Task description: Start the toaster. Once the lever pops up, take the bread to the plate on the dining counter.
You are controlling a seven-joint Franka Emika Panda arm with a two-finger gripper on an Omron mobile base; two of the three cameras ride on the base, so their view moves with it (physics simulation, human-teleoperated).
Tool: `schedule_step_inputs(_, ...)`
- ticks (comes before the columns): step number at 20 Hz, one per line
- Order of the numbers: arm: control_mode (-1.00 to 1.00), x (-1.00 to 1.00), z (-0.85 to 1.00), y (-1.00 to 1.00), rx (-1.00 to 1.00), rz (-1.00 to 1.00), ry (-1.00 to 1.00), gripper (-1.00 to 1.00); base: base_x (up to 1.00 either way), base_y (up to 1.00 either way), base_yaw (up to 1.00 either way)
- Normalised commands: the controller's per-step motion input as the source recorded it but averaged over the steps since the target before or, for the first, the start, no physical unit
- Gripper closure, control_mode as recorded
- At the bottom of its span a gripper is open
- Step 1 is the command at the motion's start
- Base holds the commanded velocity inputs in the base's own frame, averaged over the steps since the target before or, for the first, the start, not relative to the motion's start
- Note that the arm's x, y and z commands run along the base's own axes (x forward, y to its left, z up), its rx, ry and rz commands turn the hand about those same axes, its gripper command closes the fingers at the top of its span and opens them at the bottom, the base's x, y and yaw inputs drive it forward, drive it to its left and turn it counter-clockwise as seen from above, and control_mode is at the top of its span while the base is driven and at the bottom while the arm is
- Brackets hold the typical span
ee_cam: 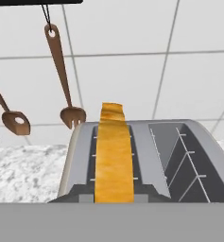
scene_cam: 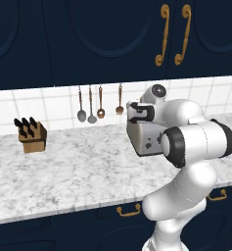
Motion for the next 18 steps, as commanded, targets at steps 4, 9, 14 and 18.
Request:
schedule_step_inputs(4, -1.00, -0.06, -0.08, 0.00, 0.00, 0.00, -0.02, 1.00, 0.00, 0.00, 0.00)
schedule_step_inputs(9, -1.00, -0.16, 0.00, 0.00, 0.00, 0.00, -0.12, 1.00, 0.00, 0.00, 0.00)
schedule_step_inputs(14, -1.00, -0.26, 0.18, 0.00, -0.01, 0.00, -0.15, 1.00, 0.00, 0.00, 0.00)
schedule_step_inputs(18, -1.00, -0.43, 0.45, 0.00, 0.00, 0.00, -0.19, 1.00, 0.00, 0.00, 0.00)
